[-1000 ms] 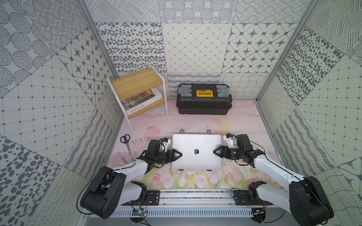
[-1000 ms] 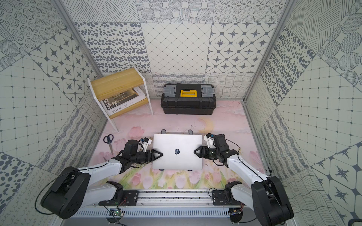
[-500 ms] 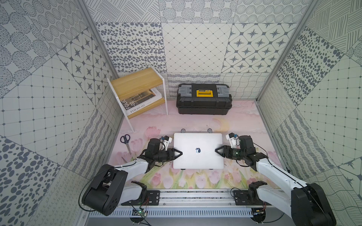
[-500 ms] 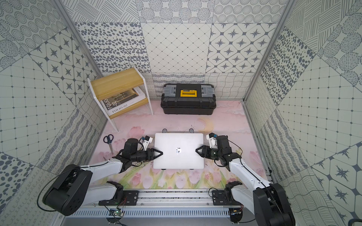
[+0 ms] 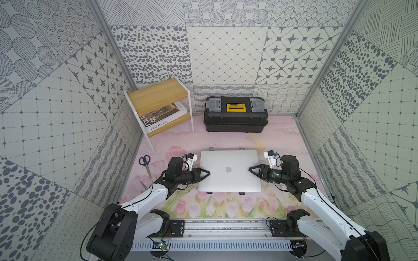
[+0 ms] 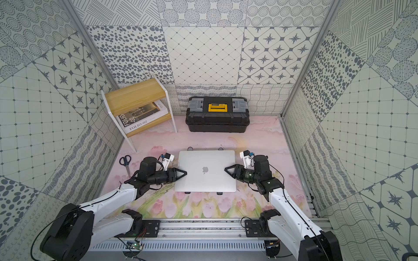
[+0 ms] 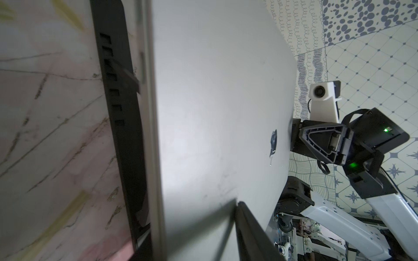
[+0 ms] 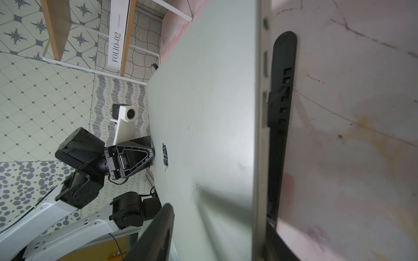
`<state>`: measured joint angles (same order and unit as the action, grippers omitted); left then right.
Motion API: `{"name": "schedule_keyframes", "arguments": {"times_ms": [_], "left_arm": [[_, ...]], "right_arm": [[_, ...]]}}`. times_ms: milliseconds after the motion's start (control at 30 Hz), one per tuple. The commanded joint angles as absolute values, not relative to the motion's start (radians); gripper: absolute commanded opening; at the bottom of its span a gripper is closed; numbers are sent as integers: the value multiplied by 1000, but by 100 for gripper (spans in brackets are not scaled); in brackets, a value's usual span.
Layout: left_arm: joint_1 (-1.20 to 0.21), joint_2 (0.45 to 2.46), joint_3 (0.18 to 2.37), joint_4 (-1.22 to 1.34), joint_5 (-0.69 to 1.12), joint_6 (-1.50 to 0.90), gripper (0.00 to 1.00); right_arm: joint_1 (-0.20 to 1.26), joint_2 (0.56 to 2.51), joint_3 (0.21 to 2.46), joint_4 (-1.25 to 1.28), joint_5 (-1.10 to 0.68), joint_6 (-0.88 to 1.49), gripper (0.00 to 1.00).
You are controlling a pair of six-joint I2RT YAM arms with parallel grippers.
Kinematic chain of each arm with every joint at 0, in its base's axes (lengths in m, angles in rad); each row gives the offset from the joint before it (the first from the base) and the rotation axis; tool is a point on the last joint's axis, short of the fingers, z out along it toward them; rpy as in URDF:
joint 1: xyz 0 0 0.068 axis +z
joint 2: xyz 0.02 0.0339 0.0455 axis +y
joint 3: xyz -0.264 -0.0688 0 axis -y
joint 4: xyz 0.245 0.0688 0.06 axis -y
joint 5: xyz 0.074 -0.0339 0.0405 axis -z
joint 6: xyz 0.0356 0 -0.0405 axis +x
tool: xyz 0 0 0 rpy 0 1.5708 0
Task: Close the laptop lid and set it aside
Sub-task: Pick up the laptop from the computer stand.
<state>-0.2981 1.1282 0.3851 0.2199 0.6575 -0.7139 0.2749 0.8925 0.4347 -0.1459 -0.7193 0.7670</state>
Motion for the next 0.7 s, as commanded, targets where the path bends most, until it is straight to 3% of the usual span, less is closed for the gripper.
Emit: {"name": "schedule_keyframes", "arguments": {"times_ms": [0, 267, 433, 500, 667], "left_arm": [[-294, 1101, 432, 181, 675, -697, 43], [-293, 1021, 494, 63, 630, -709, 45], [-285, 1016, 549, 3, 630, -720, 45], [-276, 1021, 570, -8, 641, -739, 45], [-235, 1015, 623, 0, 676, -793, 51]], "right_arm": [[301, 851, 492, 78, -912, 893, 51], [301, 827, 536, 101, -920, 961, 44], [301, 865, 568, 159, -920, 1027, 34], [300, 893, 588, 174, -918, 1043, 26], [293, 978, 648, 308, -935, 1120, 19]]}}
